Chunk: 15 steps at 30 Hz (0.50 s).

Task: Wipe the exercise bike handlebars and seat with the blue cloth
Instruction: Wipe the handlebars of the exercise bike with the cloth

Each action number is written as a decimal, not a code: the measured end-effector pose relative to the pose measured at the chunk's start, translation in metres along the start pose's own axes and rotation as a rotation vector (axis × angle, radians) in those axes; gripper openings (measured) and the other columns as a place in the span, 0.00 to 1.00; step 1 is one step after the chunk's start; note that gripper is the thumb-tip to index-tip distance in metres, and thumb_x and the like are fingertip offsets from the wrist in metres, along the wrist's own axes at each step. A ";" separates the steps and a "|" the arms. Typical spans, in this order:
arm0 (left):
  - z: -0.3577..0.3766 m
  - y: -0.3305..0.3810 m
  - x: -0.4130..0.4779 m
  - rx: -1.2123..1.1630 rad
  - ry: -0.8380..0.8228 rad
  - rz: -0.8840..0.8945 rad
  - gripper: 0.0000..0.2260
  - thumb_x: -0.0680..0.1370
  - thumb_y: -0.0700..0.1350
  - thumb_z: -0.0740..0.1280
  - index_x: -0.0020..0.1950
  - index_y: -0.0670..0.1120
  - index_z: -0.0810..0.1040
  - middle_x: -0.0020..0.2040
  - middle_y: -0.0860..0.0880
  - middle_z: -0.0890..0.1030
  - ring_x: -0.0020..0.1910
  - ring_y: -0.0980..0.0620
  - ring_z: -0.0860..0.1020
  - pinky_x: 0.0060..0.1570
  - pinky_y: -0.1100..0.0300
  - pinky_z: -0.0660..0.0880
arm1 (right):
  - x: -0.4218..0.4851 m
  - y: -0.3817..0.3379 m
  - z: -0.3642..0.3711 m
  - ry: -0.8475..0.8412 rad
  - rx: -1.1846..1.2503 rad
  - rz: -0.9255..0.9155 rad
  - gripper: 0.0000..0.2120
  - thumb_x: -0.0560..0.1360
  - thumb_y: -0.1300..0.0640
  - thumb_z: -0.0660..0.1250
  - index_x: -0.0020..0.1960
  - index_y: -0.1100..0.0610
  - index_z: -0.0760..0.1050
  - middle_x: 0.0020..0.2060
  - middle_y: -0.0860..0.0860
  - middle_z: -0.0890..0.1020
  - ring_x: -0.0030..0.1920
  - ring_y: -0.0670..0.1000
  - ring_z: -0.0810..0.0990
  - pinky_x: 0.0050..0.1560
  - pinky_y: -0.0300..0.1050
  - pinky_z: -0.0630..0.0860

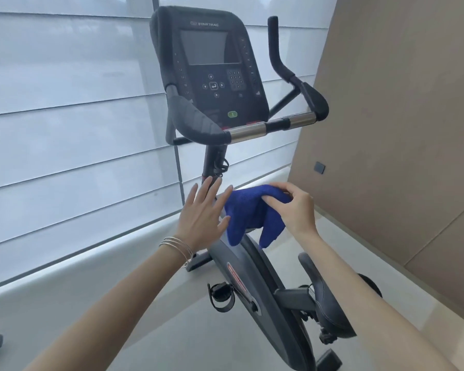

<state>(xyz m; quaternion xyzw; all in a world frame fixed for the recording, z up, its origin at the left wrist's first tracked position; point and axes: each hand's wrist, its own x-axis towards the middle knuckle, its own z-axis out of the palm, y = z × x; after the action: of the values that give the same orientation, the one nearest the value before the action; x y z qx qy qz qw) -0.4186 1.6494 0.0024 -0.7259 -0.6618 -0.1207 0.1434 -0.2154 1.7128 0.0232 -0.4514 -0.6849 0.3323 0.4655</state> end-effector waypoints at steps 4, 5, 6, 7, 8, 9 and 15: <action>-0.003 -0.024 0.048 0.003 0.040 0.037 0.27 0.79 0.56 0.54 0.76 0.50 0.53 0.77 0.45 0.56 0.77 0.43 0.51 0.75 0.45 0.49 | 0.042 -0.001 0.008 0.084 -0.017 -0.005 0.11 0.73 0.57 0.71 0.55 0.53 0.79 0.46 0.44 0.83 0.46 0.42 0.80 0.41 0.25 0.75; -0.005 -0.030 0.058 0.004 0.060 0.055 0.27 0.79 0.56 0.55 0.76 0.50 0.54 0.77 0.44 0.57 0.76 0.43 0.52 0.75 0.45 0.50 | 0.050 -0.003 0.010 0.111 -0.012 -0.007 0.12 0.73 0.57 0.72 0.55 0.53 0.79 0.46 0.42 0.82 0.45 0.41 0.80 0.40 0.24 0.75; -0.007 -0.035 0.068 0.009 0.086 0.078 0.27 0.78 0.55 0.57 0.76 0.49 0.56 0.77 0.43 0.59 0.76 0.42 0.54 0.74 0.44 0.51 | 0.058 -0.006 0.013 0.137 -0.007 -0.011 0.12 0.72 0.57 0.72 0.55 0.53 0.79 0.45 0.41 0.81 0.45 0.40 0.79 0.40 0.22 0.74; -0.009 -0.041 0.078 0.011 0.113 0.103 0.27 0.78 0.55 0.58 0.75 0.48 0.57 0.76 0.43 0.60 0.76 0.41 0.55 0.74 0.44 0.52 | 0.065 -0.009 0.017 0.161 -0.004 -0.017 0.12 0.72 0.57 0.72 0.55 0.52 0.78 0.44 0.39 0.80 0.45 0.39 0.79 0.40 0.21 0.73; -0.012 -0.046 0.088 0.008 0.132 0.123 0.27 0.77 0.54 0.59 0.75 0.48 0.59 0.75 0.43 0.62 0.75 0.41 0.57 0.73 0.43 0.54 | 0.071 -0.012 0.021 0.183 -0.002 -0.021 0.11 0.72 0.57 0.72 0.54 0.51 0.78 0.43 0.37 0.80 0.45 0.38 0.79 0.40 0.21 0.73; -0.014 -0.052 0.096 0.002 0.144 0.137 0.27 0.77 0.54 0.60 0.74 0.48 0.60 0.75 0.43 0.63 0.75 0.40 0.58 0.73 0.42 0.55 | 0.077 -0.016 0.024 0.204 0.000 -0.024 0.10 0.72 0.57 0.72 0.52 0.49 0.77 0.42 0.36 0.80 0.44 0.38 0.79 0.39 0.21 0.73; -0.024 -0.098 0.139 -0.006 0.202 0.195 0.27 0.75 0.52 0.64 0.72 0.44 0.65 0.72 0.41 0.67 0.73 0.39 0.62 0.71 0.41 0.59 | 0.116 -0.039 0.050 0.318 -0.039 -0.059 0.09 0.69 0.59 0.73 0.46 0.48 0.76 0.37 0.37 0.81 0.40 0.35 0.79 0.38 0.24 0.72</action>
<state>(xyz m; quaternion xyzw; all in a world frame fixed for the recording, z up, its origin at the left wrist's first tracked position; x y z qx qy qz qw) -0.5028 1.7774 0.0796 -0.7713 -0.5700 -0.1806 0.2182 -0.2929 1.8047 0.0789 -0.4871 -0.6219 0.2293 0.5687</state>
